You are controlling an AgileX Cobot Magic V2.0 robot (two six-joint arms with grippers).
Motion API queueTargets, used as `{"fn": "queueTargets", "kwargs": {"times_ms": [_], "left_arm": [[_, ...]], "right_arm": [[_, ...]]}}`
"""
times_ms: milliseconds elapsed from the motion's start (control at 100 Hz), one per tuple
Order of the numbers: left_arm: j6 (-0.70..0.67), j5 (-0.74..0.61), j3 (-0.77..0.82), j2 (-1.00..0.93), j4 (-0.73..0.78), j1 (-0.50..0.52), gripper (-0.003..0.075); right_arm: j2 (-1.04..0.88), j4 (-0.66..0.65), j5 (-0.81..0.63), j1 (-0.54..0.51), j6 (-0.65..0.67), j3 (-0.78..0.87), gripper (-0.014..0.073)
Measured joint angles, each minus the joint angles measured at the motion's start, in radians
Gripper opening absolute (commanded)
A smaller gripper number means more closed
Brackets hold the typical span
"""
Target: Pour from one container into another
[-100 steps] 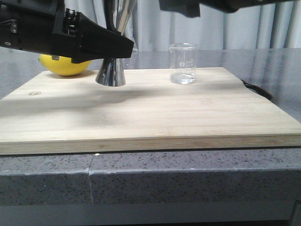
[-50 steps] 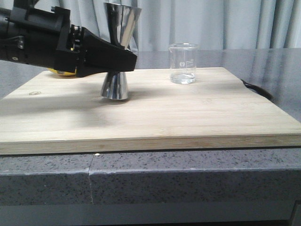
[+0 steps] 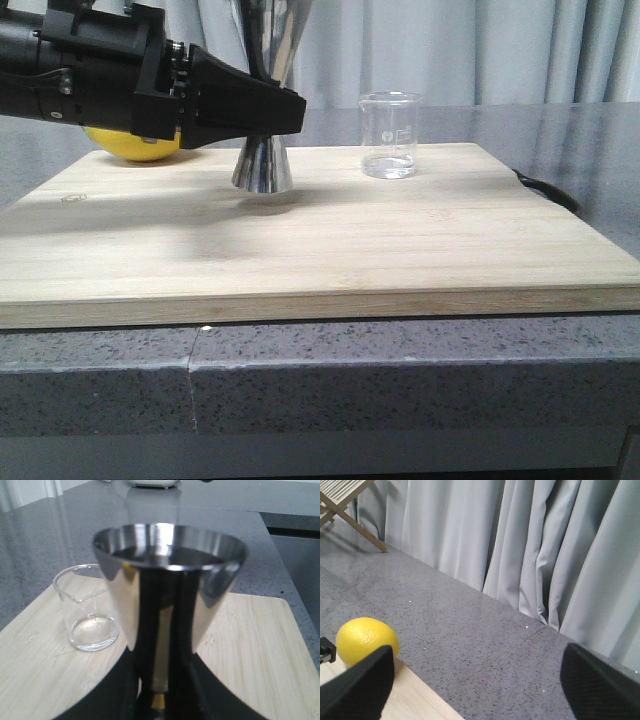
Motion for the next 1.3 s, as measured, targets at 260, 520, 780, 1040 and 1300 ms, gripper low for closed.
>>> {"fn": "queueTargets", "kwargs": {"times_ms": [260,520,780,1040,1300], "left_arm": [[0.015,0.012,-0.004,0.0,0.0,0.058,0.0022],[0.015,0.012,-0.004,0.0,0.0,0.112,0.0022],[0.015,0.014,-0.004,0.0,0.0,0.112,0.0022],[0.015,0.014,-0.004,0.0,0.0,0.112,0.0022],[0.015,0.014,-0.004,0.0,0.0,0.112,0.0022]], "right_arm": [[0.0,0.0,0.004,0.0,0.0,0.0,0.061],[0.0,0.0,0.007,0.0,0.0,0.0,0.0609],[0.0,0.0,0.009,0.0,0.0,0.0,0.0609],[0.0,0.0,0.009,0.0,0.0,0.0,0.0609],[0.0,0.0,0.009,0.0,0.0,0.0,0.0609]]}}
